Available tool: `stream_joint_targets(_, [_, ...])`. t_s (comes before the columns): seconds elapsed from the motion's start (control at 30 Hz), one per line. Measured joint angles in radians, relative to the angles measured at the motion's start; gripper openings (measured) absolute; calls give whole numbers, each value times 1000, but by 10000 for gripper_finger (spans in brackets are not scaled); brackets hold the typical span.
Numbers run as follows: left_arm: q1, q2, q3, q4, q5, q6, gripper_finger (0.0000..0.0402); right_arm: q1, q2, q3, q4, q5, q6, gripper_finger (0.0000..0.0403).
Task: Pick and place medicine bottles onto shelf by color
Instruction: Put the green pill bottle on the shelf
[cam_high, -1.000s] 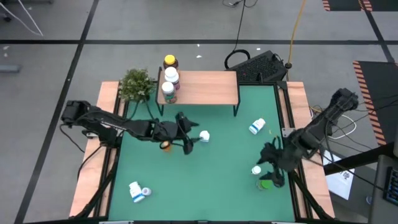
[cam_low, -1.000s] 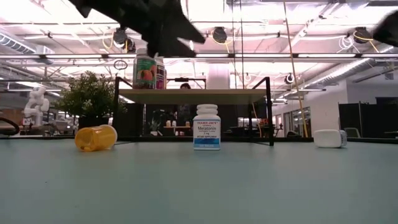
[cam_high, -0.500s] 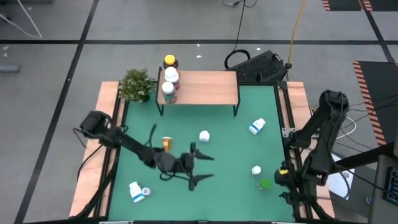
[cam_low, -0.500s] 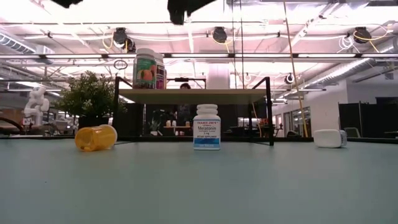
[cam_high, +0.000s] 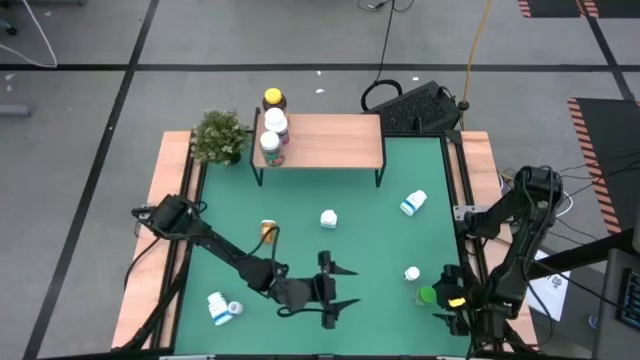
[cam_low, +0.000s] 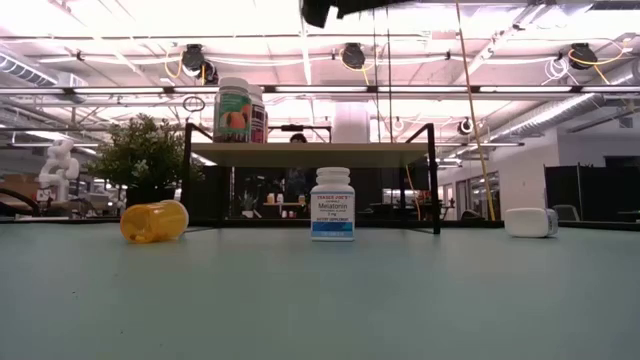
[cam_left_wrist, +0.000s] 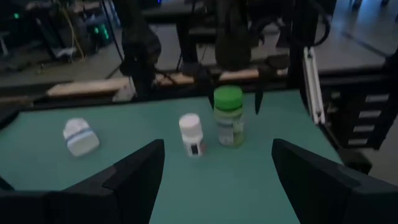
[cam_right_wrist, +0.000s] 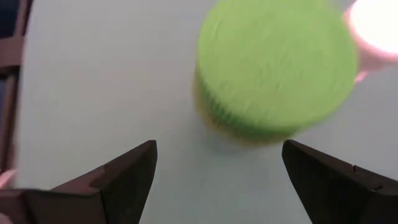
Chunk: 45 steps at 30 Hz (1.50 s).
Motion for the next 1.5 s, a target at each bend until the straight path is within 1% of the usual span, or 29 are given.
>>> stream_joint_targets(0.13, [9,0,-5,-35,-9,-66,301,-18,21,0,2,73,-66,331])
stream_joint_targets(0.23, [12,1,-8,-67,-16,-122,301,-42,23,0,10,71,-117,314])
stream_joint_targets(0.33, [12,1,-8,-73,-16,-143,301,-63,23,0,46,71,-167,282])
stream_joint_targets(0.5, [12,1,-8,-85,-16,-173,301,-80,20,0,110,69,-244,215])
stream_joint_targets(0.57, [12,1,-8,-82,-16,-174,301,-85,18,0,127,68,-267,198])
stream_joint_targets(0.73, [15,1,-8,-84,11,-186,301,-127,-9,0,168,74,-352,197])
stream_joint_targets(0.8, [19,1,-8,-84,12,-187,301,-156,-33,0,212,94,-428,205])
stream_joint_targets(0.93, [28,1,-8,-84,11,-186,301,-243,-99,0,342,103,-649,216])
stream_joint_targets(1.03, [29,1,-8,-78,12,-176,301,-317,-143,0,442,83,-803,211])
stream_joint_targets(1.1, [28,8,-8,-67,12,-176,301,-369,-162,0,490,39,-892,209])
stream_joint_targets(1.2, [28,45,-8,-3,21,-156,301,-447,-171,0,552,-34,-996,208])
stream_joint_targets(1.3, [32,99,1,74,52,-115,301,-517,-170,0,578,-86,-1047,208])
stream_joint_targets(1.37, [32,129,15,90,73,-107,301,-550,-171,0,583,-90,-1053,208])
stream_joint_targets(1.5, [38,150,25,102,72,-115,301,-588,-171,-1,593,-90,-1071,208])
